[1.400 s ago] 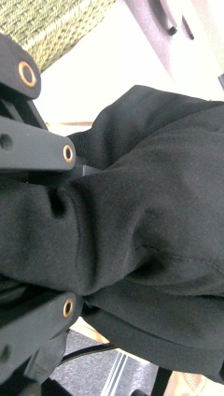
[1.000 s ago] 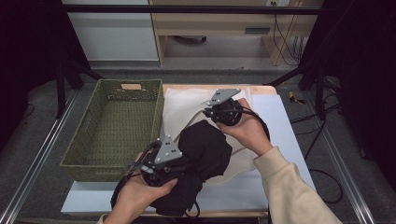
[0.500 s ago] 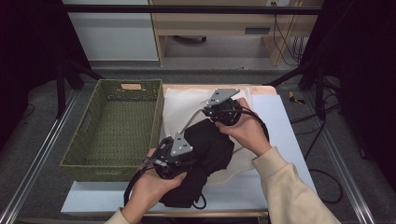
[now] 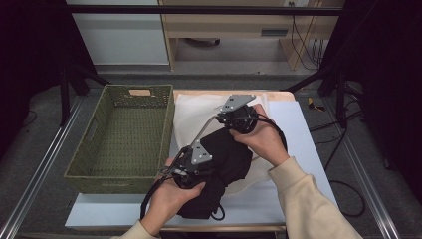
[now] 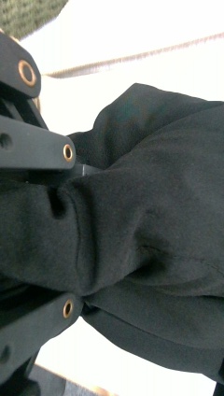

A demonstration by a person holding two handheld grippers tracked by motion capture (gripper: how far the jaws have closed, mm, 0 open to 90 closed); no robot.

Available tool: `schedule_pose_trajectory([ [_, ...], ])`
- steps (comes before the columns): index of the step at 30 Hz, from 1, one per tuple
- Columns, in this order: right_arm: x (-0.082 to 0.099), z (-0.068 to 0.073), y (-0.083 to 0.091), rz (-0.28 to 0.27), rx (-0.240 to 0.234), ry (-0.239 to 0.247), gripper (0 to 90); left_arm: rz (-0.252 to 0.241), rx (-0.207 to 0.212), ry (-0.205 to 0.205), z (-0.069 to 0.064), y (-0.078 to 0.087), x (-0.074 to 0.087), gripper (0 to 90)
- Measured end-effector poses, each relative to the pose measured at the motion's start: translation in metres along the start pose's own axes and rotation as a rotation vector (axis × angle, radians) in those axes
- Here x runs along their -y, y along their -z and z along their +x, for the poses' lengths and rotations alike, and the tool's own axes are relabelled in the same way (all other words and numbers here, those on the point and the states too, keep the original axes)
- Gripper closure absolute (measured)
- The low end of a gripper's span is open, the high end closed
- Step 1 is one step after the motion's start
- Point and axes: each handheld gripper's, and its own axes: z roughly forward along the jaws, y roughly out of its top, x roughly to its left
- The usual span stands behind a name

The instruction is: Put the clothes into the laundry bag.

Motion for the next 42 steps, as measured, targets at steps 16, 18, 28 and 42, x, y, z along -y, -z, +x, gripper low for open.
schedule_pose_trajectory([
  [16,-0.001,0.004,0.001,-0.005,0.002,0.022,86.8,0.043,-0.098,0.038,0.018,-0.030,0.012,63.3],
  [18,-0.001,0.004,0.002,-0.006,0.002,0.021,86.8,0.052,-0.110,0.027,0.017,-0.034,0.012,63.3],
  [28,0.003,0.006,0.004,-0.013,0.000,0.020,86.8,0.056,-0.169,0.004,0.013,-0.053,0.010,63.0],
  [42,0.002,0.005,0.008,-0.012,0.004,0.039,86.8,0.043,-0.187,0.015,0.011,-0.069,0.007,62.6],
])
